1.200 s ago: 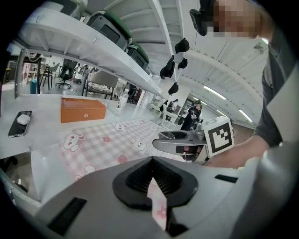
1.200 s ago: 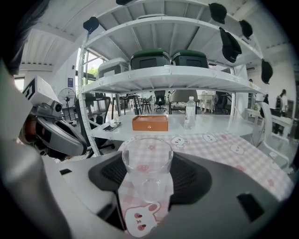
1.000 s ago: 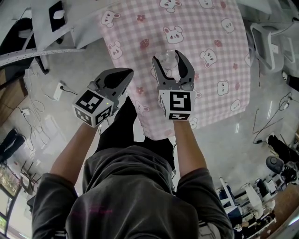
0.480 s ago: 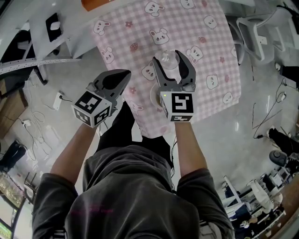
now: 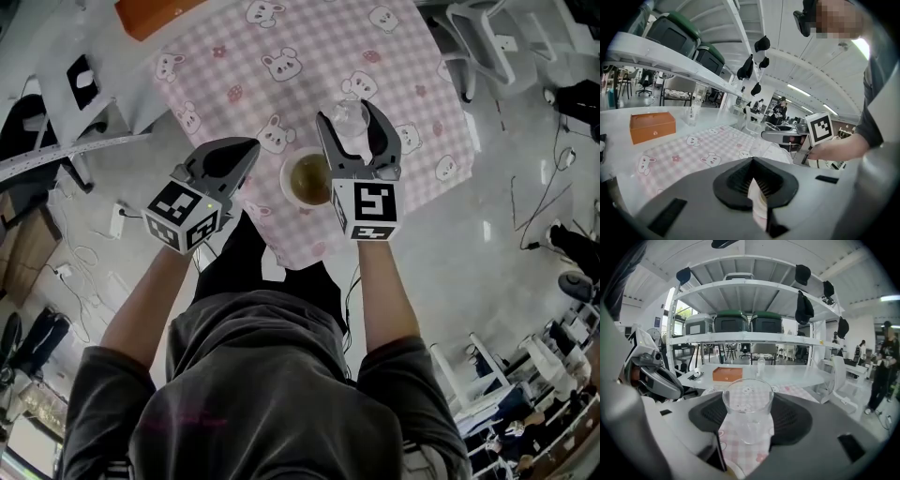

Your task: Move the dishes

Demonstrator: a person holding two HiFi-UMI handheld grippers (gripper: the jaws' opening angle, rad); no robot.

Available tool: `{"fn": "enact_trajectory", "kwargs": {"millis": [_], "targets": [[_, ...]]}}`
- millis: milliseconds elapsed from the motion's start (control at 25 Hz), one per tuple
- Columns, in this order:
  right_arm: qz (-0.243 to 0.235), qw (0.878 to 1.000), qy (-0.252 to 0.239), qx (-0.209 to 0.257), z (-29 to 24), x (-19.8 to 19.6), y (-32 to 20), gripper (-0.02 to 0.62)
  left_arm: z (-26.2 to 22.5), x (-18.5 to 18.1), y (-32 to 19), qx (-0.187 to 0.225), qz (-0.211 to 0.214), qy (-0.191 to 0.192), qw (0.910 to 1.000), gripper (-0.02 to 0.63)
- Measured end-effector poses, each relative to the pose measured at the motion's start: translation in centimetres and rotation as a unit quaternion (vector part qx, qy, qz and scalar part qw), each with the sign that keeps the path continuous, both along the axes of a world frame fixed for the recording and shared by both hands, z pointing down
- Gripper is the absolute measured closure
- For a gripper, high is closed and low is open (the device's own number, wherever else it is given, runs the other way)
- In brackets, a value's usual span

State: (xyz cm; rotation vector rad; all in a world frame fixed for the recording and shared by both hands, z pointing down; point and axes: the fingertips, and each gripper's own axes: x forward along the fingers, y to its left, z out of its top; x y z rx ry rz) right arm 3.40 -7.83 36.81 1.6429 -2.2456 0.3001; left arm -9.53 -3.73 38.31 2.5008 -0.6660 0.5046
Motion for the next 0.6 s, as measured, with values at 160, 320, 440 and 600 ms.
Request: {"fn": "enact_trajectory", "kwargs": {"millis": [160, 320, 440, 600], "targets": [[0.023, 1.000, 0.001, -0.009, 1.1, 3.1, 1.4, 0.314, 0.3, 2.3, 0.6, 0.000, 0.017, -0.002, 0.9998, 0.604], [0.043, 0.999, -0.001, -0.014, 1.8, 6.7, 2.8, 0.314, 0.5, 5.2, 1.4, -0.001, 0.030, -0.006, 0.9995, 0.604], [0.056, 0.998, -0.002, -0.022, 3.0, 7.5, 3.3, 0.314, 1.2, 6.0, 1.4, -0.004, 0.041, -0.007, 0.9991, 0.604], [0.068, 0.997, -0.003, -0.032, 4.7, 8.3, 3.9, 0.314, 2.0, 6.7, 1.6, -0.007, 0.052, -0.010, 0.9986, 0.604]]}}
